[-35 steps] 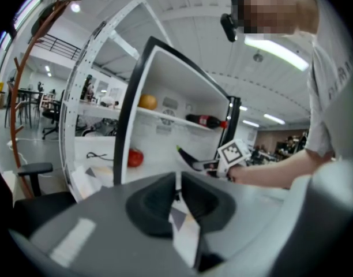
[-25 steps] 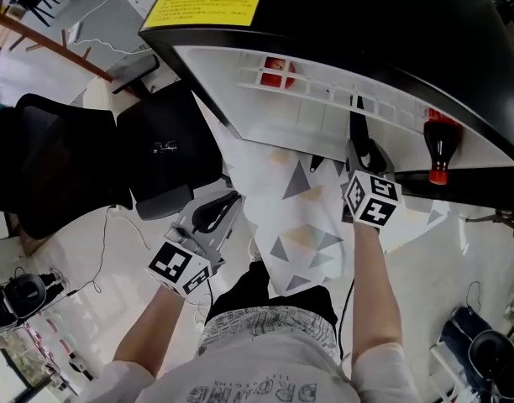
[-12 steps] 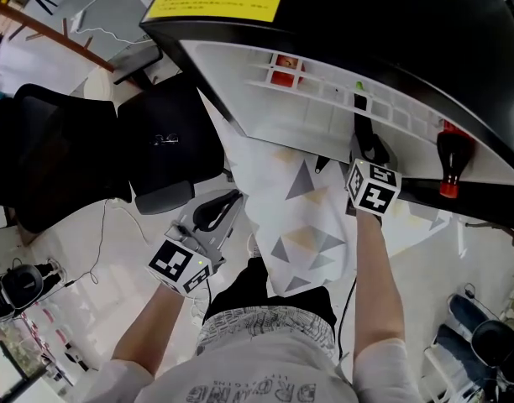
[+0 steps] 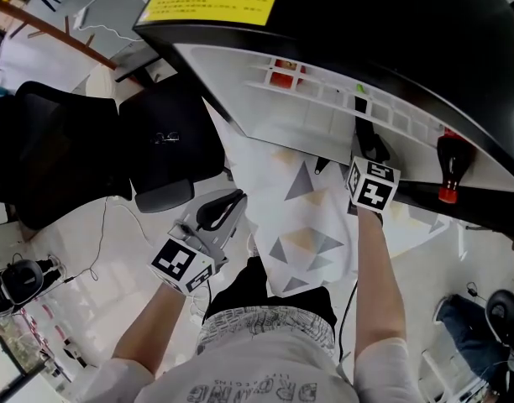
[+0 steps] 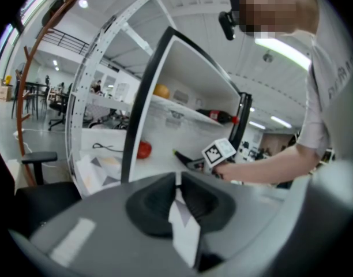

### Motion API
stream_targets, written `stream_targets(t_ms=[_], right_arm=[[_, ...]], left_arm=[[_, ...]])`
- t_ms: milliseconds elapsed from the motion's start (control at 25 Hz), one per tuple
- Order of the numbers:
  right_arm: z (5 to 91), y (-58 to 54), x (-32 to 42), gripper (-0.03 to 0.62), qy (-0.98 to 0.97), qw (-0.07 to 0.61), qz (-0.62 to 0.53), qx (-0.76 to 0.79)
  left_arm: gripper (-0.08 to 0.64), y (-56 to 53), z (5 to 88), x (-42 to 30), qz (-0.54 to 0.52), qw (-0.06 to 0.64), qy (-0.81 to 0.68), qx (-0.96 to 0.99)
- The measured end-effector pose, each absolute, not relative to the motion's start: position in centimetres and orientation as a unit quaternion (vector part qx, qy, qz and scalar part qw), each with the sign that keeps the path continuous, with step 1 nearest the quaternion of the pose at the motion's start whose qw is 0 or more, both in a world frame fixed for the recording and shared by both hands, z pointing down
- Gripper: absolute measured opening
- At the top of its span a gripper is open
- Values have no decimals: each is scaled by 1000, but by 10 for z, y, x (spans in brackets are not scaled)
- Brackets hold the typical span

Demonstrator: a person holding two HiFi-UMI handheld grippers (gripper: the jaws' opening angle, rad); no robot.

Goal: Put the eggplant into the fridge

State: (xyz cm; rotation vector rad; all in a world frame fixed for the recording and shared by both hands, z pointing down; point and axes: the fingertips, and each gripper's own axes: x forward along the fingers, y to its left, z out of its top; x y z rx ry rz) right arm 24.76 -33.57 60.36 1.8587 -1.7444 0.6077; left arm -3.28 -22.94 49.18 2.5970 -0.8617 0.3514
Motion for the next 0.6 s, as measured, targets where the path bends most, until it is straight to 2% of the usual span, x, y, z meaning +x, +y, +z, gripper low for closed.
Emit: stream_targets(t_ms=[600], right_arm=[[606,-341,243,219,-653,261,230,673]], left_arm=[[34,-229,487,-30,128,185,-311,923]])
